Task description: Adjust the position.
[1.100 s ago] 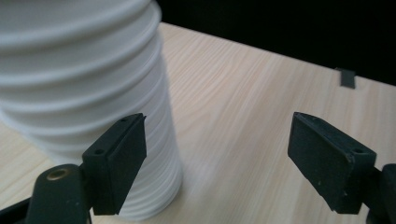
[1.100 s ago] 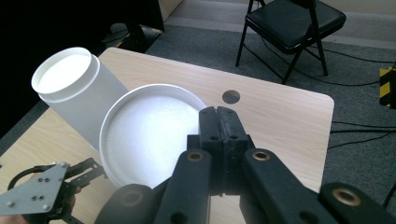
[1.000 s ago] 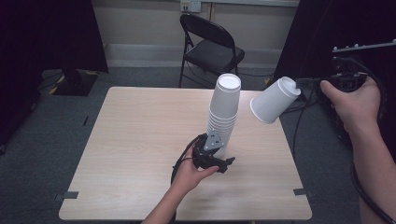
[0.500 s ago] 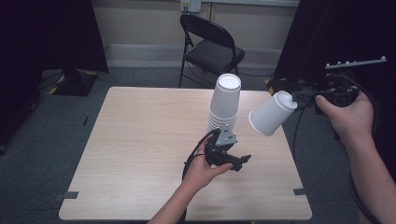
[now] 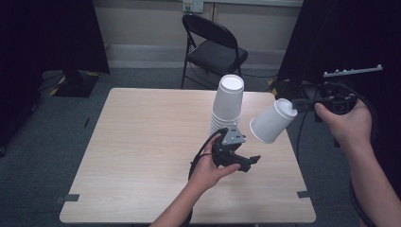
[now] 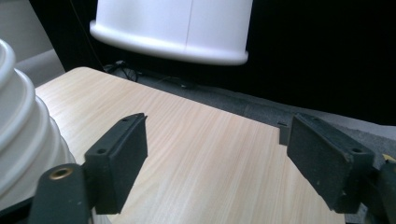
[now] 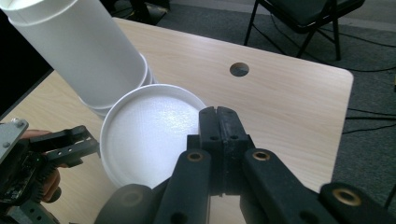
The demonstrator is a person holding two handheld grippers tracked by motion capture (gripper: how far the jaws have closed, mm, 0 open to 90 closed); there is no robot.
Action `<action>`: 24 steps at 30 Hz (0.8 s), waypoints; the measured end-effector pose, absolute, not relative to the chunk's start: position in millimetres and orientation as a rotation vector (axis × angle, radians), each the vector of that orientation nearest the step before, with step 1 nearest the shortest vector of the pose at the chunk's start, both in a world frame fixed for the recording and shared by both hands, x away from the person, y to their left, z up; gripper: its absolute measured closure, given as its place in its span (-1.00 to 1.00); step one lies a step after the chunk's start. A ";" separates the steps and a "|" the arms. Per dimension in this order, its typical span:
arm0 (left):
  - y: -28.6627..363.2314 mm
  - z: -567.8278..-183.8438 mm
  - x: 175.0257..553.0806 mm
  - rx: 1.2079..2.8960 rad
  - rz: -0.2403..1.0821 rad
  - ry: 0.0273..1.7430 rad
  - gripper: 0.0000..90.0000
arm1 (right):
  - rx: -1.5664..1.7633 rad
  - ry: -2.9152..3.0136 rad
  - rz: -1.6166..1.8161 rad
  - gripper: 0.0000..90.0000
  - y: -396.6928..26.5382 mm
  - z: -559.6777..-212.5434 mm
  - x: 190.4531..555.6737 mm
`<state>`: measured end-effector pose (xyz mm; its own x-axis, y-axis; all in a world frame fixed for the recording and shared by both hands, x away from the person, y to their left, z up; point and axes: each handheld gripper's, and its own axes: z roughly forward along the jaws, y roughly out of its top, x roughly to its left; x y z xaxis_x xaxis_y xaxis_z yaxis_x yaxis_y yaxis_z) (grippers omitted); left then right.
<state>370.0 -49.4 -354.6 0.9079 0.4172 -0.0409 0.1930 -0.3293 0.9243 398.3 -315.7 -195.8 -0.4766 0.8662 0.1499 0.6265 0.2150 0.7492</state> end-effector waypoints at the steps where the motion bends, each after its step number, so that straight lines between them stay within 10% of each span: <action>1: -49.7 -354.4 370.2 1.916 0.239 0.446 -0.53 | 1.400 2.201 1.131 1.00 -314.1 -198.1 398.7; 24: -47.8 -358.5 373.1 1.892 0.238 0.451 -0.20 | 1.394 2.266 1.198 1.00 -300.0 -223.0 397.3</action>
<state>373.1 -47.8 -358.5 0.9066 0.4189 -0.0507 0.1937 -0.3064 0.9320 397.3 -300.0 -223.0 -0.5245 0.8238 0.2151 0.6416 0.2163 0.7359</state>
